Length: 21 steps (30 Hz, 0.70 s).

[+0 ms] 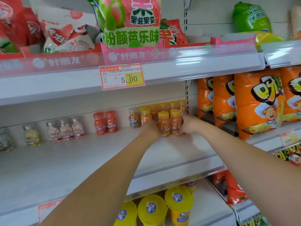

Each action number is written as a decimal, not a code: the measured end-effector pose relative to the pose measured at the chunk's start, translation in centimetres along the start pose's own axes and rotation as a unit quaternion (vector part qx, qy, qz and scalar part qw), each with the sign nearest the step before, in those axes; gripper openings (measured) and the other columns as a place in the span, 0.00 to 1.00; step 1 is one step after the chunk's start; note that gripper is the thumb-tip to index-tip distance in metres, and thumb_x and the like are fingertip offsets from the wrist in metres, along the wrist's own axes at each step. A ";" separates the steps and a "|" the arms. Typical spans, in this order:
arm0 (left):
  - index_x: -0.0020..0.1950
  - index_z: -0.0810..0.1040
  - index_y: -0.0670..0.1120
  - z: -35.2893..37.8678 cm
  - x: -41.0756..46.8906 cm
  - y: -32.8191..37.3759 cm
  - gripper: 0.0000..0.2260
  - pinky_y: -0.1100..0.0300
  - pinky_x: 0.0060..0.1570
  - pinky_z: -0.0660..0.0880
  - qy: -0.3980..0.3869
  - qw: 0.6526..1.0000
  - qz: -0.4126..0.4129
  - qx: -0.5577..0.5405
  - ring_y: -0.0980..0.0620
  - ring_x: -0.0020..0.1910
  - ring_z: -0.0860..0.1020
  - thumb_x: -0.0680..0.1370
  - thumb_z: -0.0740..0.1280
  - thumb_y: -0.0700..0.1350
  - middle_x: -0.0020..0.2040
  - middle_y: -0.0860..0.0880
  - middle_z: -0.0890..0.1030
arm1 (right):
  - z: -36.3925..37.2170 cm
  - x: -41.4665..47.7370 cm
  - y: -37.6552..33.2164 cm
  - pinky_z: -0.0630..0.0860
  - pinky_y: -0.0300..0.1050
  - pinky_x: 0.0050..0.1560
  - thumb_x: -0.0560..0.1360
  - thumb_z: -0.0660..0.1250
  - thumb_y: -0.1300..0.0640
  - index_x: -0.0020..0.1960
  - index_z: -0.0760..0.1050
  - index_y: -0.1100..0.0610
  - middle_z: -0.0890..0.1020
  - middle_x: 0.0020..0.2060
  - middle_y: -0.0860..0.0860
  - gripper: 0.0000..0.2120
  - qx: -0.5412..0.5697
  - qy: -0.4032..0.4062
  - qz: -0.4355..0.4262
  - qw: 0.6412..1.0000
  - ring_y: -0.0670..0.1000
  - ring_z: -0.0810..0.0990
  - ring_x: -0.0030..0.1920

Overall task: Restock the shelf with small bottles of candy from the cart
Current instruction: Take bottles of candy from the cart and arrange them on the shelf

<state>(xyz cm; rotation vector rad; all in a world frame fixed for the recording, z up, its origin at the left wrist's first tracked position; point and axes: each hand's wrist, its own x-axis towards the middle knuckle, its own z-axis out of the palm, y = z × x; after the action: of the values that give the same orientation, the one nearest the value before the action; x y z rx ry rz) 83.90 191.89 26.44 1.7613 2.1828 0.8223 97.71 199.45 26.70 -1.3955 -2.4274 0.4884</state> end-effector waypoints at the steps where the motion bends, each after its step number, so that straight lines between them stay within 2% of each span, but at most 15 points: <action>1: 0.51 0.79 0.40 0.2 0.5 0.1 0.11 0.60 0.41 0.71 0.004 1.000 -0.007 0.013 0.46 0.51 0.79 0.77 0.66 0.48 0.48 0.43 0.80 | 0.0 0.6 0.1 0.75 0.47 0.57 0.68 0.75 0.57 0.57 0.79 0.57 0.81 0.53 0.55 0.18 0.004 0.002 0.007 1.000 0.55 0.79 0.53; 3: 0.52 0.79 0.39 0.6 1.4 0.2 0.11 0.59 0.44 0.73 0.016 1.000 -0.022 0.012 0.47 0.52 0.79 0.78 0.65 0.46 0.48 0.45 0.80 | 0.2 1.7 0.2 0.75 0.48 0.59 0.69 0.74 0.59 0.58 0.78 0.58 0.81 0.54 0.56 0.18 0.006 0.002 0.027 1.000 0.56 0.79 0.54; 6: 0.54 0.77 0.40 0.9 2.1 0.2 0.08 0.61 0.44 0.72 0.051 0.998 -0.025 0.020 0.48 0.53 0.79 0.79 0.63 0.42 0.53 0.45 0.80 | 0.4 3.0 0.3 0.74 0.49 0.60 0.66 0.77 0.59 0.59 0.78 0.57 0.80 0.56 0.55 0.22 0.030 -0.013 0.046 0.998 0.56 0.78 0.56; 9: 0.55 0.77 0.39 1.1 2.7 -0.1 0.10 0.59 0.44 0.71 0.061 0.997 -0.003 0.053 0.45 0.53 0.78 0.79 0.62 0.42 0.52 0.42 0.79 | 0.8 4.0 0.6 0.70 0.51 0.65 0.60 0.81 0.53 0.61 0.77 0.54 0.79 0.58 0.49 0.31 0.087 -0.020 0.045 0.995 0.54 0.75 0.59; 11: 0.55 0.77 0.38 1.2 2.5 -0.2 0.10 0.58 0.45 0.71 0.075 0.993 0.011 0.093 0.43 0.53 0.78 0.79 0.62 0.43 0.54 0.41 0.79 | 1.1 4.5 0.8 0.70 0.50 0.65 0.58 0.82 0.49 0.62 0.77 0.54 0.78 0.60 0.48 0.34 0.089 -0.011 0.042 0.995 0.54 0.75 0.60; 15: 0.56 0.77 0.42 0.6 2.7 -0.8 0.11 0.58 0.43 0.71 0.103 0.984 -0.025 0.144 0.45 0.55 0.79 0.78 0.64 0.47 0.55 0.44 0.80 | 1.6 4.9 0.6 0.70 0.47 0.63 0.59 0.81 0.49 0.62 0.77 0.53 0.79 0.60 0.51 0.33 0.095 0.002 0.037 0.995 0.55 0.75 0.60; 19: 0.59 0.74 0.44 -1.9 2.2 -2.9 0.20 0.58 0.45 0.71 0.137 0.973 -0.055 0.178 0.45 0.55 0.78 0.75 0.66 0.56 0.55 0.46 0.79 | 1.9 4.7 -0.2 0.71 0.48 0.64 0.57 0.80 0.42 0.64 0.74 0.51 0.77 0.62 0.51 0.39 0.077 0.048 0.033 0.995 0.54 0.75 0.61; 21: 0.56 0.76 0.43 -2.5 2.1 -3.6 0.21 0.58 0.45 0.73 0.124 0.980 -0.085 0.133 0.45 0.52 0.79 0.72 0.70 0.58 0.51 0.44 0.80 | 2.7 4.7 -0.5 0.71 0.46 0.63 0.57 0.81 0.43 0.65 0.73 0.53 0.77 0.63 0.52 0.40 0.096 0.080 0.051 0.991 0.54 0.75 0.61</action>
<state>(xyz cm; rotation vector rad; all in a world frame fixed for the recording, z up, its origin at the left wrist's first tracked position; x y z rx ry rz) 79.16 192.68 26.86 1.6250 2.6749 0.7754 93.89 202.95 24.89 -1.4222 -2.1316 0.5923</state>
